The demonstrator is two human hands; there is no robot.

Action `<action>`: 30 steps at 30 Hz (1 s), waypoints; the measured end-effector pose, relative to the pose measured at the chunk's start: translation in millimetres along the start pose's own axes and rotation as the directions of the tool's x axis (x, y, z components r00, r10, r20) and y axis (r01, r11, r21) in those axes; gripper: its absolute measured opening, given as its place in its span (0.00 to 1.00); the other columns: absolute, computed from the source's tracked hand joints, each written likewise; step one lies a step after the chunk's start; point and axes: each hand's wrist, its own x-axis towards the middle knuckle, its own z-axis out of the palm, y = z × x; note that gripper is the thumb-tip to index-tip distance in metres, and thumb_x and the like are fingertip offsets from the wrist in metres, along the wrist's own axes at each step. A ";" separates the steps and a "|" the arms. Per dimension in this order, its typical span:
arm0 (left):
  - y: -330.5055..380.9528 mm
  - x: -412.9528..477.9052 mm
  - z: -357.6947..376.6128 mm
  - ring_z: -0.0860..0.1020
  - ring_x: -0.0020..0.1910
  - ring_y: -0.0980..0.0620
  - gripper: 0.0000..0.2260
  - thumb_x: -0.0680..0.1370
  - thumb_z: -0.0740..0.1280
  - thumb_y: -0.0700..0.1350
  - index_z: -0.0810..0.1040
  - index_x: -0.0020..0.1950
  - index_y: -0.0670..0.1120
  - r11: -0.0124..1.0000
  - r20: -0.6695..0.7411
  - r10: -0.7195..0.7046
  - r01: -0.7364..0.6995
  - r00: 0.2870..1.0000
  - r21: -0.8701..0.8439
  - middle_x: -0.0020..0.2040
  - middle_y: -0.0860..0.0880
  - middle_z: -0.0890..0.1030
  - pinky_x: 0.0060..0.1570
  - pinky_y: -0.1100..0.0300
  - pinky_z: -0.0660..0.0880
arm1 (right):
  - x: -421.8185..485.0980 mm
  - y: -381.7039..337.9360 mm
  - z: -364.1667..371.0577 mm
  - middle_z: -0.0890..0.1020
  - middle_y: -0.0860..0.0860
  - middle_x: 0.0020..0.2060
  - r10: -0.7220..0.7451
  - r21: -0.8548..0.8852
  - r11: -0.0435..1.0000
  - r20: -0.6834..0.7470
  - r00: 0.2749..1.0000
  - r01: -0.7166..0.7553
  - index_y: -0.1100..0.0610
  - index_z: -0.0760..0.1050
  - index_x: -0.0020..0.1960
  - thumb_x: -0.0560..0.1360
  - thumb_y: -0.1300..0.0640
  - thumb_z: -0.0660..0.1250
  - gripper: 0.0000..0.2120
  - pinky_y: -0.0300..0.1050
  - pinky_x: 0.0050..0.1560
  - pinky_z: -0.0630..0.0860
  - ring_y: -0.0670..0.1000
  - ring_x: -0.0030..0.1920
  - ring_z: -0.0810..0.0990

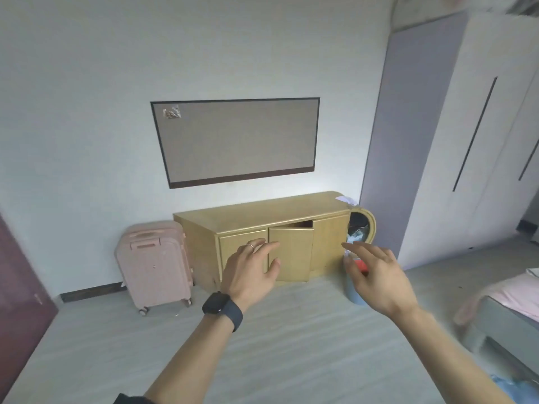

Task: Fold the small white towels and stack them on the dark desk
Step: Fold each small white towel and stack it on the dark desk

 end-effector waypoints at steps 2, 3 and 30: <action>-11.5 46.4 19.1 0.71 0.69 0.53 0.18 0.81 0.61 0.55 0.73 0.71 0.59 1.000 0.023 0.002 -0.002 1.000 -0.015 0.71 0.55 0.73 0.64 0.56 0.72 | 38.5 18.5 15.8 0.77 0.44 0.65 0.023 -0.012 1.000 0.007 1.000 -0.023 0.40 0.74 0.66 0.79 0.45 0.61 0.16 0.54 0.61 0.74 0.55 0.65 0.72; -18.0 68.9 28.5 0.71 0.69 0.53 0.18 0.81 0.61 0.55 0.73 0.71 0.59 1.000 0.030 0.014 -0.014 0.999 -0.014 0.71 0.55 0.73 0.64 0.55 0.72 | 56.6 27.2 23.5 0.77 0.43 0.65 0.036 -0.016 0.999 0.005 0.999 -0.036 0.39 0.73 0.66 0.79 0.45 0.61 0.16 0.54 0.61 0.74 0.55 0.64 0.72; -105.2 579.3 369.6 0.73 0.66 0.51 0.17 0.80 0.63 0.52 0.75 0.69 0.58 0.997 0.213 -0.069 0.075 0.975 -0.022 0.67 0.54 0.76 0.64 0.53 0.72 | 517.2 322.1 231.3 0.81 0.43 0.56 0.200 0.069 0.976 0.101 0.975 -0.207 0.45 0.76 0.66 0.77 0.49 0.67 0.17 0.49 0.57 0.73 0.54 0.60 0.74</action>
